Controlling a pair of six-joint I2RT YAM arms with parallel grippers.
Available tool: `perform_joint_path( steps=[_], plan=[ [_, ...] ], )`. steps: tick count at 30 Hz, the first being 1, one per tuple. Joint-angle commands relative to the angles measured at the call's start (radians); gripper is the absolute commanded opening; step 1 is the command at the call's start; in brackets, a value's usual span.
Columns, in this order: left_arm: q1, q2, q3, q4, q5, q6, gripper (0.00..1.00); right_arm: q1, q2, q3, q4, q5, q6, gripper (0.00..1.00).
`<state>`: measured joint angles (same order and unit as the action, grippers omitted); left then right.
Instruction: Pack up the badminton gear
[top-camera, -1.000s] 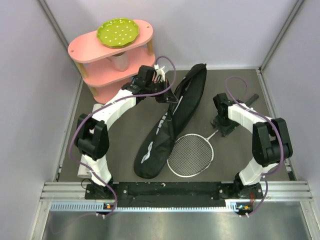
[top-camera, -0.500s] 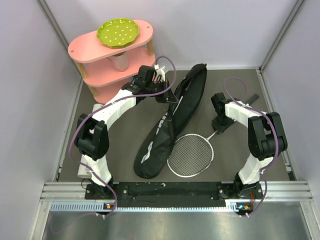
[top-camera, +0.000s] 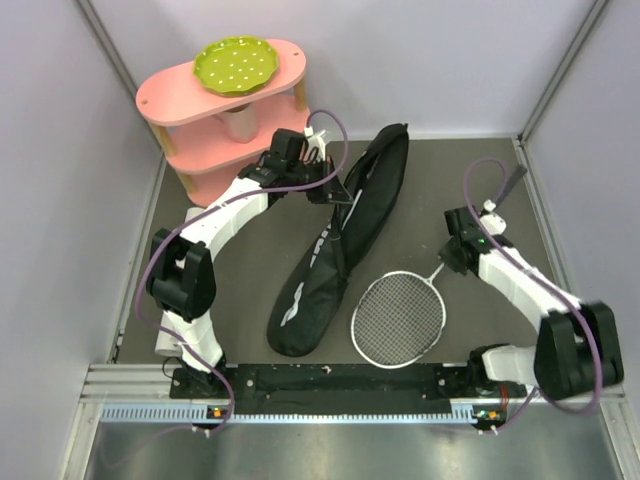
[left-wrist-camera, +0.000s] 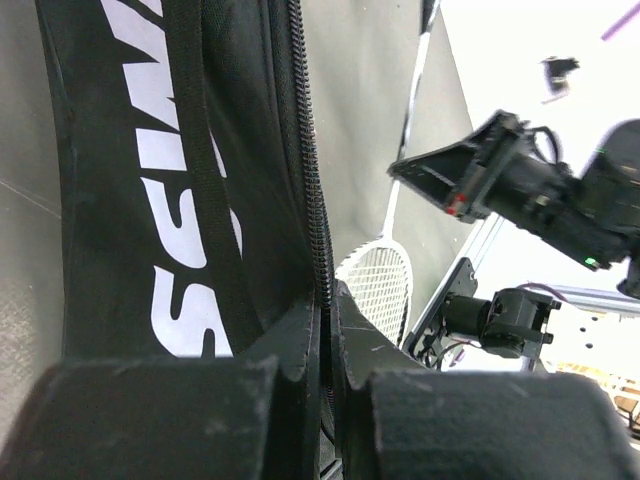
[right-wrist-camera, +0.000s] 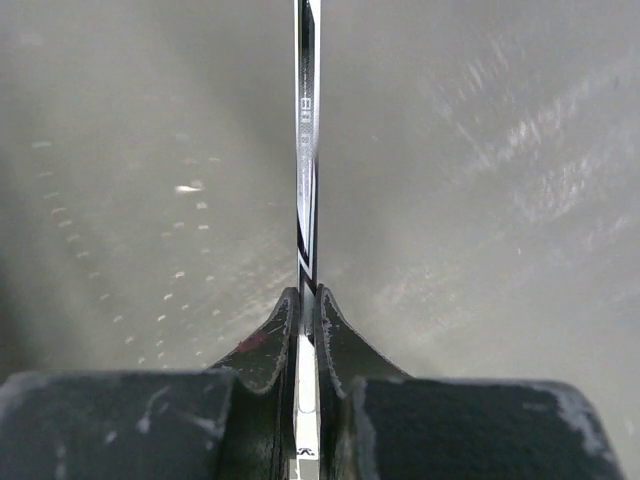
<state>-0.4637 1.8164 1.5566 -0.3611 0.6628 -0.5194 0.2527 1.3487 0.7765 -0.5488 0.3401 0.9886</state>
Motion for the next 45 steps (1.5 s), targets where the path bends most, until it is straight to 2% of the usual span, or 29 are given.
perform_joint_path(
  steps=[1,2,4,5,6,11,14,17,18,19,22,26,29,35,42,45],
  plan=[
    [0.013,-0.069,0.039,0.051,0.035,0.019,0.00,-0.010,-0.219,-0.032,0.243,-0.030,-0.322,0.00],
    [0.013,-0.069,0.042,0.051,0.038,0.021,0.00,-0.026,-0.247,-0.037,0.274,-0.064,-0.343,0.00],
    [0.014,-0.069,0.043,0.054,0.041,0.021,0.00,-0.070,-0.330,-0.063,0.341,-0.252,-0.393,0.00],
    [0.014,-0.068,0.042,0.056,0.046,0.022,0.00,-0.123,-0.357,-0.072,0.377,-0.409,-0.395,0.00],
    [0.014,-0.068,0.042,0.060,0.058,0.022,0.00,-0.141,-0.394,-0.077,0.445,-0.473,-0.396,0.00],
    [0.016,-0.075,0.034,0.073,0.101,0.029,0.00,-0.177,-0.421,0.032,0.541,-0.740,-0.450,0.00],
    [0.016,-0.078,0.023,0.105,0.156,0.021,0.00,-0.199,-0.433,0.067,0.737,-0.919,-0.435,0.00],
    [0.017,-0.081,0.007,0.158,0.233,-0.016,0.00,-0.243,-0.415,0.108,0.926,-1.033,-0.345,0.00],
    [0.017,-0.083,0.000,0.178,0.250,-0.027,0.00,-0.254,-0.407,0.109,1.002,-1.050,-0.249,0.00],
    [0.019,-0.086,-0.010,0.206,0.274,-0.036,0.00,-0.282,-0.387,0.107,1.152,-1.061,-0.193,0.00],
    [0.017,-0.086,-0.016,0.220,0.287,-0.057,0.00,-0.286,-0.346,0.133,1.338,-1.041,-0.023,0.00],
    [0.017,-0.089,-0.035,0.278,0.313,-0.105,0.00,-0.288,-0.232,0.125,1.634,-0.932,0.212,0.00],
    [0.016,-0.097,-0.053,0.300,0.327,-0.122,0.00,-0.288,-0.148,0.182,1.774,-0.902,0.310,0.00],
    [0.016,-0.112,-0.069,0.344,0.366,-0.157,0.00,-0.288,-0.057,0.262,1.814,-0.915,0.298,0.00],
    [0.016,-0.134,-0.125,0.557,0.443,-0.301,0.00,-0.286,0.056,0.149,2.128,-0.931,0.381,0.00],
    [0.016,-0.140,-0.157,0.669,0.457,-0.379,0.00,-0.273,0.069,0.096,2.159,-0.937,0.365,0.00]
  ],
)
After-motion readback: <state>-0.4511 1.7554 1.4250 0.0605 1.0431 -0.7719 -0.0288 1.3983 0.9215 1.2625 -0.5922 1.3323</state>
